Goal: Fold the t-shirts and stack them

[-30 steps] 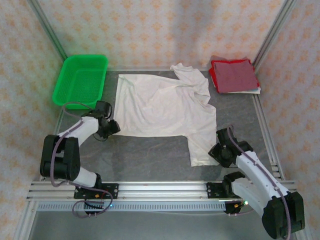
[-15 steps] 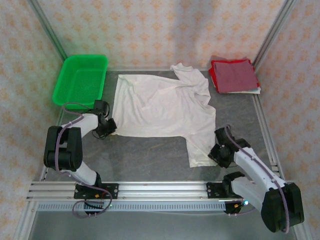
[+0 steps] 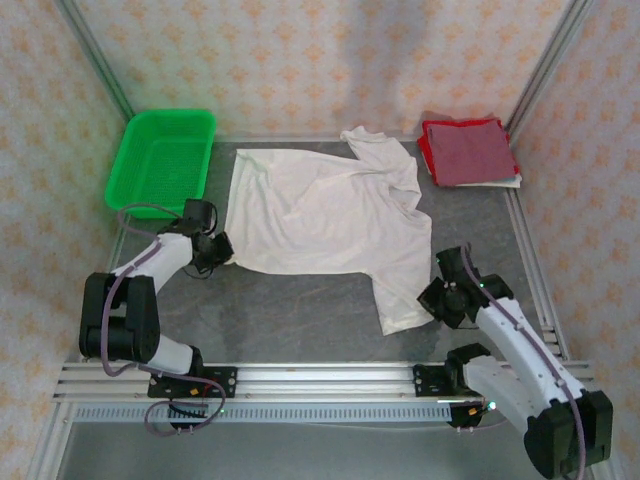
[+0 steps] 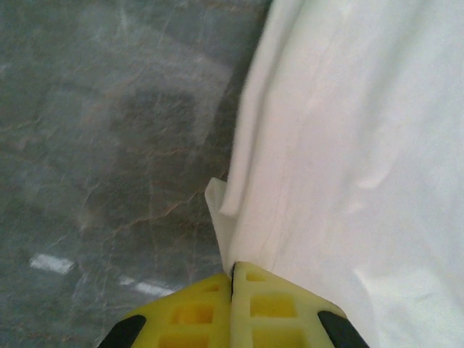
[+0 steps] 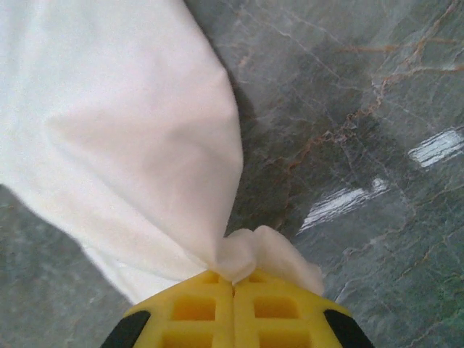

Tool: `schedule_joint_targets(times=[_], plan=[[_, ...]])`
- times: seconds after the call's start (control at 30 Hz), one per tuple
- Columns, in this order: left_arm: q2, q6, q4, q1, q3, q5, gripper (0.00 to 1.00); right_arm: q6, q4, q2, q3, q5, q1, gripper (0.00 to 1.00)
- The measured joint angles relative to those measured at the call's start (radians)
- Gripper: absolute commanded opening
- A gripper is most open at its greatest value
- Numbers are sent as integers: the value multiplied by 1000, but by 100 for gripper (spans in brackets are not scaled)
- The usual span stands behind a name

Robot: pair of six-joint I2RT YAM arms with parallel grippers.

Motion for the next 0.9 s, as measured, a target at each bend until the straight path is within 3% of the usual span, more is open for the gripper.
schedule_joint_targets(times=[0.53, 0.73, 0.9], plan=[[-247, -34, -110, 15, -92, -8, 0, 33, -43, -135, 85, -24, -19, 0], [-334, -47, -135, 15, -97, -8, 0, 21, -28, -110, 184, -23, -20, 0], [-279, -40, -157, 21, -58, -16, 0, -3, 35, -13, 255, -23, -39, 0]])
